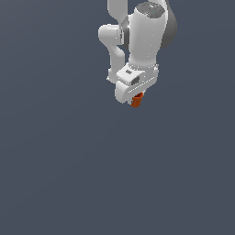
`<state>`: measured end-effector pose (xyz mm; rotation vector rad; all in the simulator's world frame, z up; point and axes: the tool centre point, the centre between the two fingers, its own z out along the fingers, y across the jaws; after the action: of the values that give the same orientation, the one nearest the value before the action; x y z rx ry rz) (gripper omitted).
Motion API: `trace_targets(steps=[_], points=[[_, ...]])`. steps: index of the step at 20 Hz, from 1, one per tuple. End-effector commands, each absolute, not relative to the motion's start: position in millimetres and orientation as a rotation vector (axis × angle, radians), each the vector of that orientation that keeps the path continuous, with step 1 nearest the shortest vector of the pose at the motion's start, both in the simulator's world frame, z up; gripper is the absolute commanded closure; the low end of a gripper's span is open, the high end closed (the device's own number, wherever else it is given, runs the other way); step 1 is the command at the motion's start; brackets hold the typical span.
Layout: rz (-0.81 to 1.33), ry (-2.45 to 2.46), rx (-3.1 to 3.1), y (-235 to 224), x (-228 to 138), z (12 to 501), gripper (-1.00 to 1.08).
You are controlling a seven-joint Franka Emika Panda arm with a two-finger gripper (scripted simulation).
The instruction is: Pick up the object and move it to a goal position.
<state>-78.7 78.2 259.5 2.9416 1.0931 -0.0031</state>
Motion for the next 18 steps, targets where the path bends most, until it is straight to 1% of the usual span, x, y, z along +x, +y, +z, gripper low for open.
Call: trace_targets(steps=[1,10,18], points=[[-0.003,1.092,2.941,94.6,-89.9,282.2,1.08],[-0.001,1.094,2.944,139.9,-117.2,344.6,1.08],[-0.001,1.093,2.945,155.5,-125.2,366.2,1.08]])
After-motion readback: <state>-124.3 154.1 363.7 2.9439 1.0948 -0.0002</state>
